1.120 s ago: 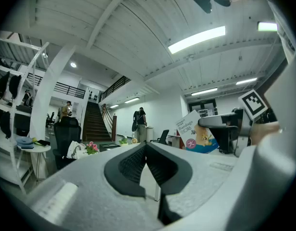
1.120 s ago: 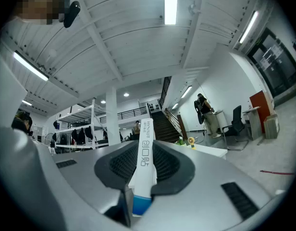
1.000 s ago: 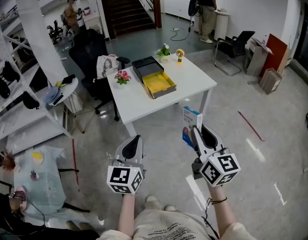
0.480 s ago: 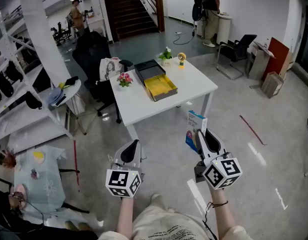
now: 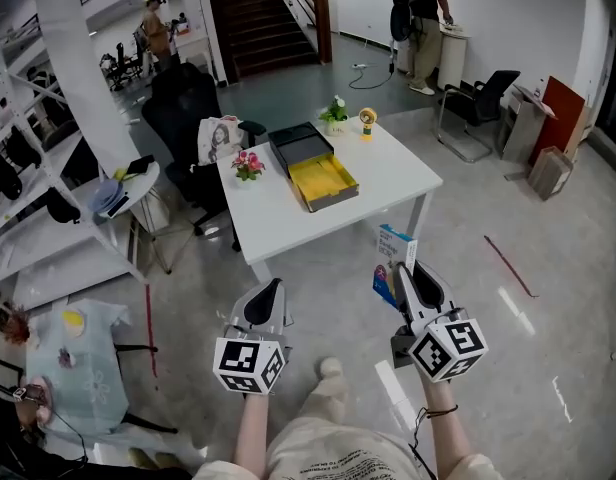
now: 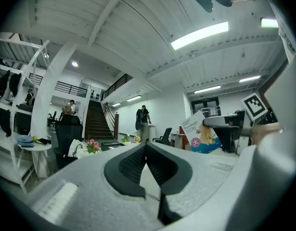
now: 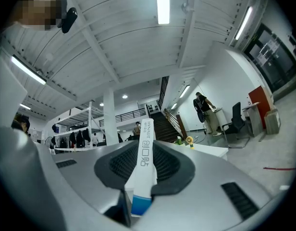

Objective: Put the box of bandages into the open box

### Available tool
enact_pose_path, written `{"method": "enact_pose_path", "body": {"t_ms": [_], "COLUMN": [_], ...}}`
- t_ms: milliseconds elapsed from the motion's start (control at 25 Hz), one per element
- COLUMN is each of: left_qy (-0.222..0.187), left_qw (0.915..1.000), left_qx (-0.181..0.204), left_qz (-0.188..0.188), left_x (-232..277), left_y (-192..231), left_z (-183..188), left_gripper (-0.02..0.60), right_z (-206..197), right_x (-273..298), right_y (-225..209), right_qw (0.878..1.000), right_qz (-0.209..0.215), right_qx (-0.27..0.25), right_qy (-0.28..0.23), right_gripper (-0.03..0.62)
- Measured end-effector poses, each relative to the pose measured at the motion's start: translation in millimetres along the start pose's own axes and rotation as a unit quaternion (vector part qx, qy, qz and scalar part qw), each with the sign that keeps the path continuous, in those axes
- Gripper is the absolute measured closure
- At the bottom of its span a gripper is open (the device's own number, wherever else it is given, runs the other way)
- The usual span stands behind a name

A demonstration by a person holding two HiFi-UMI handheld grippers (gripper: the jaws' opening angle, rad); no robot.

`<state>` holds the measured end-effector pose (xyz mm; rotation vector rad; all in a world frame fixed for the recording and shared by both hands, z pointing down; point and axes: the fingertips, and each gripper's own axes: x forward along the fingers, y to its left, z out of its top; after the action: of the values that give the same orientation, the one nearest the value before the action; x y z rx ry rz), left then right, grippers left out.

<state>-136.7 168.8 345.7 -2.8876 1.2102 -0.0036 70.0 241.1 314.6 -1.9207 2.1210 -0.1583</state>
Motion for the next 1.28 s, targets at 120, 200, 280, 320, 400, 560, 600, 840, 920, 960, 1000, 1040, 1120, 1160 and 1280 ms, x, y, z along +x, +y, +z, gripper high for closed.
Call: {"method": "enact_pose_path", "body": {"t_ms": [120,200,280,320,400,560,600,840,920,960,1000,1040,1120,1160,1280], "left_qy": [0.004,0.008,0.013,0.016,0.023,0.031,0.033,0.036,0.038,0.039,0.04,0.042,0.044,0.044,0.048], "left_qw": [1.0,0.9999,0.9998,0.9997,0.9995,0.9991,0.9991,0.9988,0.9985,0.9984,0.9983,0.9982,0.9981,0.998,0.9976], "left_qx": [-0.005,-0.008,-0.012,-0.015,-0.019,-0.025,-0.026,-0.032,-0.036,-0.038,-0.04,-0.041,-0.043,-0.044,-0.047], "left_qz": [0.001,0.002,0.005,0.007,0.009,0.012,0.012,0.013,0.013,0.013,0.012,0.012,0.013,0.014,0.02], "left_x": [24,43,63,72,92,134,145,196,208,212,216,220,226,229,239], "left_y": [11,20,31,37,48,72,78,111,118,120,123,125,130,134,144], "left_z": [-6,-10,-15,-17,-21,-25,-25,-27,-30,-32,-33,-34,-36,-37,-42], "left_gripper": [0.56,0.56,0.56,0.56,0.56,0.56,0.56,0.56,0.56,0.56,0.56,0.56,0.56,0.56,0.56], "right_z": [-6,-9,-13,-15,-20,-24,-24,-27,-30,-31,-32,-33,-35,-35,-39], "right_x": [25,44,66,77,99,144,155,212,225,231,236,241,251,257,274], "right_y": [-11,-21,-31,-35,-45,-66,-71,-90,-95,-97,-99,-100,-102,-103,-108], "right_qw": [1.0,1.0,1.0,1.0,0.999,0.999,0.999,0.999,0.998,0.998,0.998,0.998,0.998,0.998,0.997], "right_qz": [0.002,0.003,0.004,0.004,0.001,-0.002,-0.002,0.0,0.001,0.002,0.002,0.002,0.003,0.004,0.009], "right_qx": [0.003,0.007,0.01,0.012,0.012,0.018,0.021,0.027,0.032,0.034,0.035,0.037,0.039,0.039,0.044], "right_qy": [0.007,0.011,0.016,0.021,0.031,0.04,0.041,0.045,0.047,0.048,0.05,0.051,0.053,0.054,0.057], "right_gripper": [0.503,0.503,0.503,0.503,0.503,0.503,0.503,0.503,0.503,0.503,0.503,0.503,0.503,0.503,0.503]}}
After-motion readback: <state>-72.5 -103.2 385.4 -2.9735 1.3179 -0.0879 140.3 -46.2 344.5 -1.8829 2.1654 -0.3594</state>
